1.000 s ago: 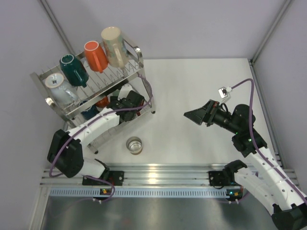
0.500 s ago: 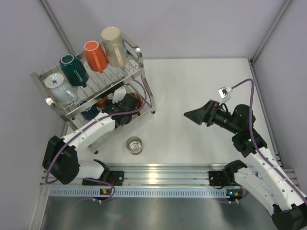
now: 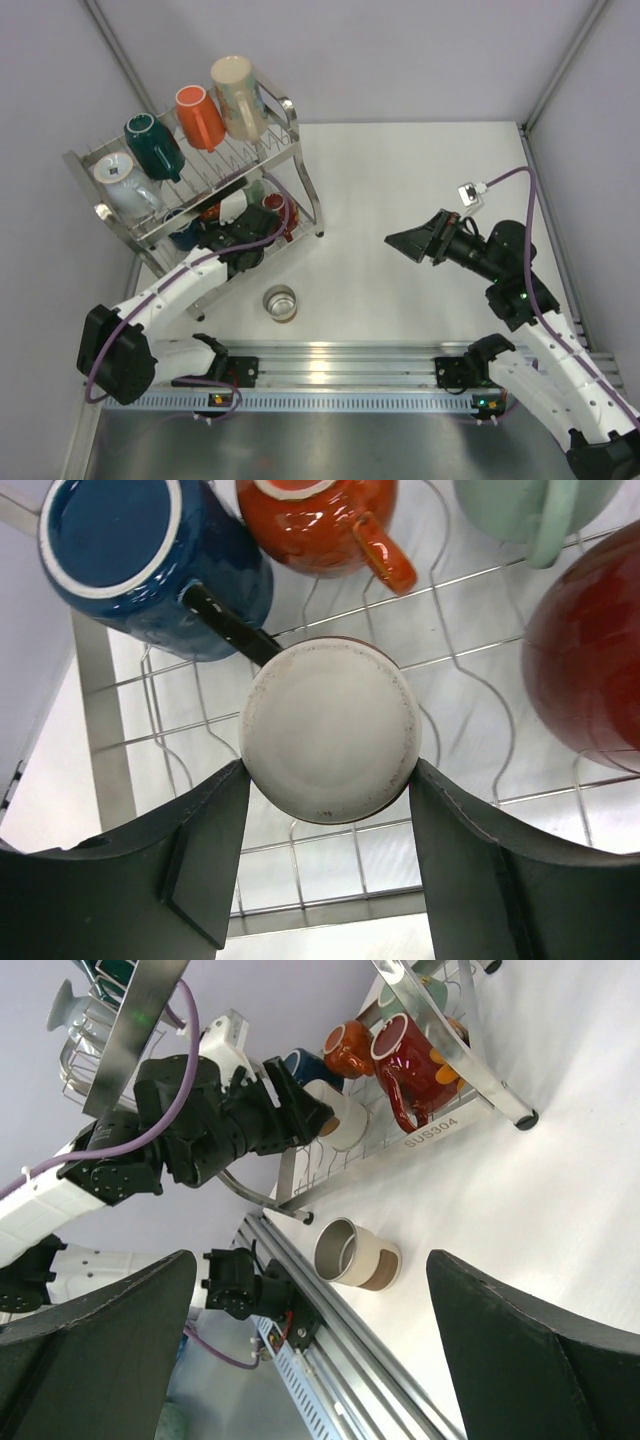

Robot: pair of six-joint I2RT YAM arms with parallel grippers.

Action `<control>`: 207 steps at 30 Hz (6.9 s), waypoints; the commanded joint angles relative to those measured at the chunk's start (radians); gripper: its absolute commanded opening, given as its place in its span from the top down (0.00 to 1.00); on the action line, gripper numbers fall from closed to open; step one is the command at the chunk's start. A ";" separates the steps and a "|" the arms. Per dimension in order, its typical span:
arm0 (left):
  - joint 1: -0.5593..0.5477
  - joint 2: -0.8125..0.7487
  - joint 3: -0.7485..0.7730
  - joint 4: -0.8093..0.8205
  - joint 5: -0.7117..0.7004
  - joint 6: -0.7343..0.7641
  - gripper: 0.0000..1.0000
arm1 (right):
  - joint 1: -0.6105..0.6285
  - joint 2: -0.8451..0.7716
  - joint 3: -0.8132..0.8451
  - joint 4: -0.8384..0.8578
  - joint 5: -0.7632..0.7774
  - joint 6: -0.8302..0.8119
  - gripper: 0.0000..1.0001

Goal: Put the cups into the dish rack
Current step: Place the cup upside down on the dish rack, then grab a cup with the right arm, then pass the cup from the right arm to the left

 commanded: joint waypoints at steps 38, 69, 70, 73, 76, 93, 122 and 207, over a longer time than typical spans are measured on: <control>0.012 -0.089 -0.005 -0.130 -0.038 -0.087 0.24 | -0.003 -0.074 0.011 -0.011 -0.022 -0.029 0.01; -0.123 -0.014 0.166 -0.144 0.181 0.037 0.25 | -0.003 -0.067 0.032 -0.035 -0.003 -0.046 0.01; -0.144 -0.008 0.173 -0.141 0.195 0.041 0.25 | -0.004 -0.067 0.034 -0.037 -0.003 -0.048 0.01; -0.175 0.015 0.177 -0.144 0.201 0.038 0.25 | -0.004 -0.060 0.037 -0.049 0.006 -0.057 0.01; -0.176 0.030 0.167 -0.140 0.203 0.027 0.25 | -0.003 -0.045 0.043 -0.068 0.007 -0.063 0.01; -0.198 -0.196 0.127 0.049 0.822 0.122 0.28 | 0.080 0.033 0.083 -0.201 0.216 -0.118 0.22; -0.198 -0.638 0.337 0.003 0.686 0.070 0.30 | 0.790 0.950 0.621 -0.266 0.744 -0.080 0.38; -0.198 -0.237 0.134 1.084 1.295 -0.449 0.09 | 0.002 0.061 0.041 0.689 -0.132 0.302 1.00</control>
